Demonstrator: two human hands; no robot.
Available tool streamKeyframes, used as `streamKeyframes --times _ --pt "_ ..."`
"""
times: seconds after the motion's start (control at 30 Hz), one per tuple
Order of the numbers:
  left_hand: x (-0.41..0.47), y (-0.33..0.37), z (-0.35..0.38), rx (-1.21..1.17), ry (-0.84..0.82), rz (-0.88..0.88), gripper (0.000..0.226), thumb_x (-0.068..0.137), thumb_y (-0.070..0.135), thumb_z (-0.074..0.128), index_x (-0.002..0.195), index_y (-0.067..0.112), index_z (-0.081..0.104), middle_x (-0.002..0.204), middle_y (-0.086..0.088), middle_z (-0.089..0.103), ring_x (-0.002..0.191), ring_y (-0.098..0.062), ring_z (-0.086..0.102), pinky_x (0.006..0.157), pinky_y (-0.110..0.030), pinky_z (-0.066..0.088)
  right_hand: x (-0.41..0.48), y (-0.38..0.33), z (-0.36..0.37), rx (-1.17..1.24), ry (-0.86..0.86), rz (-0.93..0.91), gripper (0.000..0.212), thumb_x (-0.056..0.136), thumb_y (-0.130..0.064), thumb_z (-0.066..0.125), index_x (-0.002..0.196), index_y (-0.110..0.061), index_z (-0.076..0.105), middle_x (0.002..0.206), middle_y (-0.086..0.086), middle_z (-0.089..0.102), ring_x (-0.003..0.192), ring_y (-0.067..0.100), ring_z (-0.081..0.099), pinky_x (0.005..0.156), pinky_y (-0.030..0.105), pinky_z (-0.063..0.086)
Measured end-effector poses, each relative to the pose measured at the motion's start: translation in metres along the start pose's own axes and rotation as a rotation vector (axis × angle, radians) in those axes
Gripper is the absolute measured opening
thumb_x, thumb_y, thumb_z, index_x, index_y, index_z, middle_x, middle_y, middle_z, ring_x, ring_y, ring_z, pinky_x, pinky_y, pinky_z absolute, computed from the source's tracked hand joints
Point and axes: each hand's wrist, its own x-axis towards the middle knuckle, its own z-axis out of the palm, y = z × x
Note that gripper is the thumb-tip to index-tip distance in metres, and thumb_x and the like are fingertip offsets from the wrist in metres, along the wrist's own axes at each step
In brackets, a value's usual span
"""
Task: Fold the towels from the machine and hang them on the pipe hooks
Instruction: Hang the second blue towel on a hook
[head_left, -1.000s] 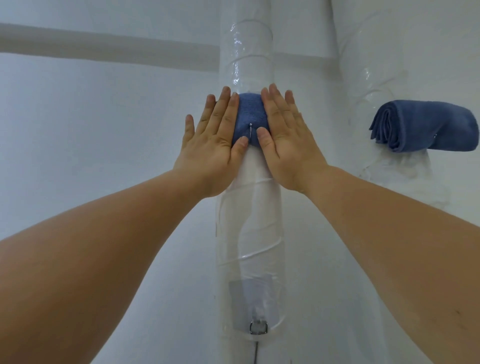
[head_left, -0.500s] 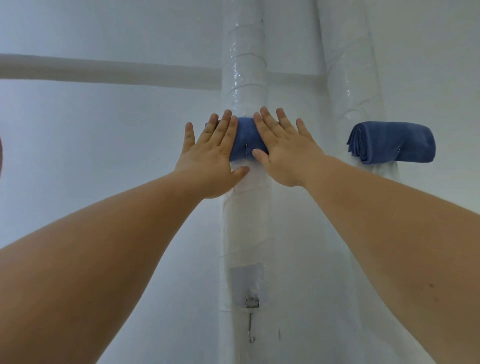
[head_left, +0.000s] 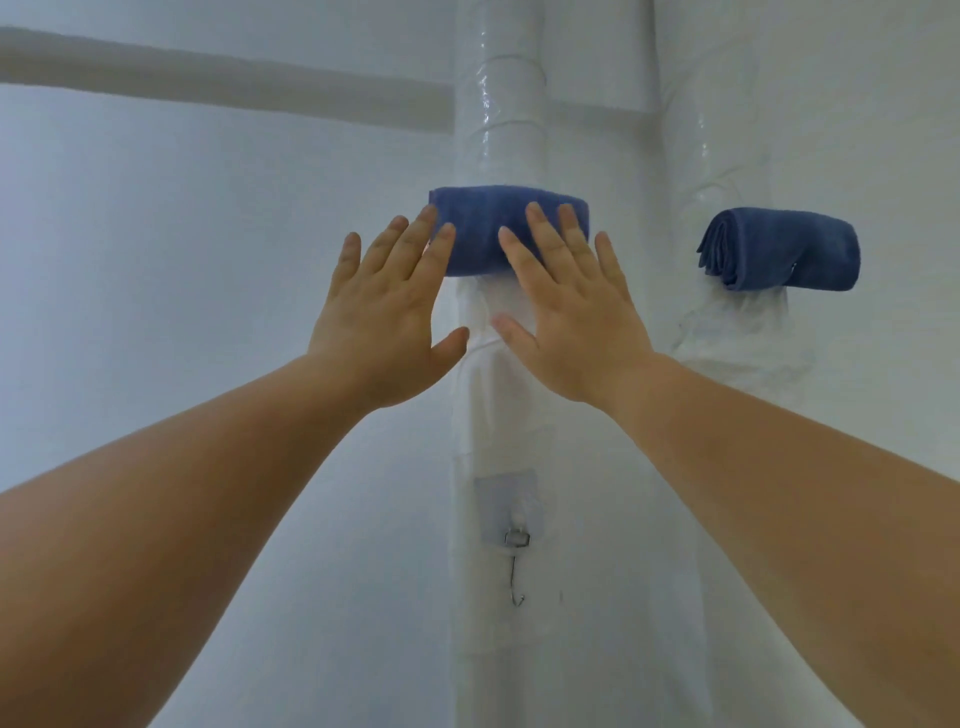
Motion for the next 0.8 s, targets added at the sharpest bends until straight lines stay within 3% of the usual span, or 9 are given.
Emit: streamKeyframes --times 0.17,0.43,0.6,0.8 --pt "-0.035 -0.044 0.010 -0.128 -0.011 0.021 0.088 0.095 0.062 0.040 0.161 0.023 -0.001 0.171 -0.001 -0.008 0.158 -0.024 -0.004 0.127 -0.052 0.001 -0.021 -0.054 0.001 -0.187 -0.058 0.045 0.075 0.100 -0.060 0.025 0.161 -0.022 0.002 0.169 0.006 -0.006 0.155 0.028 -0.010 0.125 0.055 0.002" --pt "-0.114 -0.083 0.047 -0.367 -0.233 0.181 0.090 0.093 0.066 0.036 0.161 0.027 -0.007 0.169 -0.001 -0.017 0.157 -0.025 -0.011 0.125 -0.056 -0.002 -0.069 -0.140 -0.006 -0.332 -0.424 0.261 0.076 0.099 -0.063 0.022 0.160 -0.027 -0.004 0.168 0.003 -0.017 0.154 0.026 -0.019 0.124 0.053 -0.005" --pt "-0.160 -0.076 0.056 -0.517 -0.357 0.246 0.089 0.092 0.066 0.037 0.161 0.026 -0.003 0.170 -0.002 -0.012 0.157 -0.027 -0.008 0.126 -0.056 0.001 -0.121 -0.174 -0.026 -0.340 -0.572 0.360 0.074 0.098 -0.065 0.022 0.160 -0.031 -0.002 0.168 0.000 -0.018 0.154 0.023 -0.020 0.124 0.053 -0.004" --pt "-0.242 -0.035 0.053 -0.744 -0.502 0.319 0.085 0.091 0.060 0.052 0.160 0.025 0.017 0.170 -0.005 0.006 0.156 -0.031 0.007 0.125 -0.054 0.007 -0.225 -0.211 -0.065 -0.340 -0.775 0.565 0.073 0.098 -0.067 0.025 0.159 -0.034 0.003 0.169 0.001 -0.013 0.155 0.024 -0.012 0.125 0.051 -0.003"
